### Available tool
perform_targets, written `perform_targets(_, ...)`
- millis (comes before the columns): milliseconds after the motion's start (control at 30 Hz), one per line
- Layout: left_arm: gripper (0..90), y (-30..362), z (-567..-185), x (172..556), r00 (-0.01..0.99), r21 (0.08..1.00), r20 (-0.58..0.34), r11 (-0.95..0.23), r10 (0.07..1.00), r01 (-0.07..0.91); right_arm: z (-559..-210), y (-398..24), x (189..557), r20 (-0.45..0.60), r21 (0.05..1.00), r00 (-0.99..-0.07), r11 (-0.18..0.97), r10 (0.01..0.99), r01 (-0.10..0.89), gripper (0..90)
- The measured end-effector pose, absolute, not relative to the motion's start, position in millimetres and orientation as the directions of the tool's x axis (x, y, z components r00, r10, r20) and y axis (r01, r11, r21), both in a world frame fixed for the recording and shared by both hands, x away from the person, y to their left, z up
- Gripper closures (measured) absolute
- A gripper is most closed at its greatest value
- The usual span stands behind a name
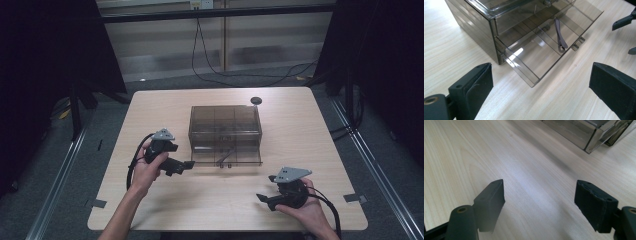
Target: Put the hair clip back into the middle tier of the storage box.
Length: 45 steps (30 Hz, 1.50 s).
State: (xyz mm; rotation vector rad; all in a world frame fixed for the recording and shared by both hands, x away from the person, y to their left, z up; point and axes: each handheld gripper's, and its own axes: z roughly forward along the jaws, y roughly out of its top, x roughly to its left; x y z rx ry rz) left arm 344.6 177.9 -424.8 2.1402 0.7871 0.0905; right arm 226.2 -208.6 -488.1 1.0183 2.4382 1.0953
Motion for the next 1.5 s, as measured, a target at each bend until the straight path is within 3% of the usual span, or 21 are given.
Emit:
perform_targets(267,5.0,201.7,-435.0,329.5,0.766,0.78,-0.227,-0.359,0.601,0.512,-487.4,-203.0,230.9,0.041,0.739,-0.717,0.462,0.696,0.491,29.1)
perform_targets(633,4.9,224.1,-446.7,297.9,0.769,0.793,-0.242,-0.336,0.592,0.508,-483.7,-193.9,238.5,0.044,0.735,-0.726,0.47,0.686,0.489,37.5)
perform_targets(1033,5.1,236.5,-466.2,269.4,0.737,0.781,-0.217,-0.339,0.641,0.525,-483.2,-185.6,249.7,0.06,0.721,-0.734,0.48,0.676,0.501,51.5)
perform_targets(1500,4.8,247.2,-471.1,247.4,0.723,0.77,-0.212,-0.342,0.658,0.538,-471.6,-154.8,270.3,0.026,0.718,-0.789,0.538,0.614,0.442,65.2)
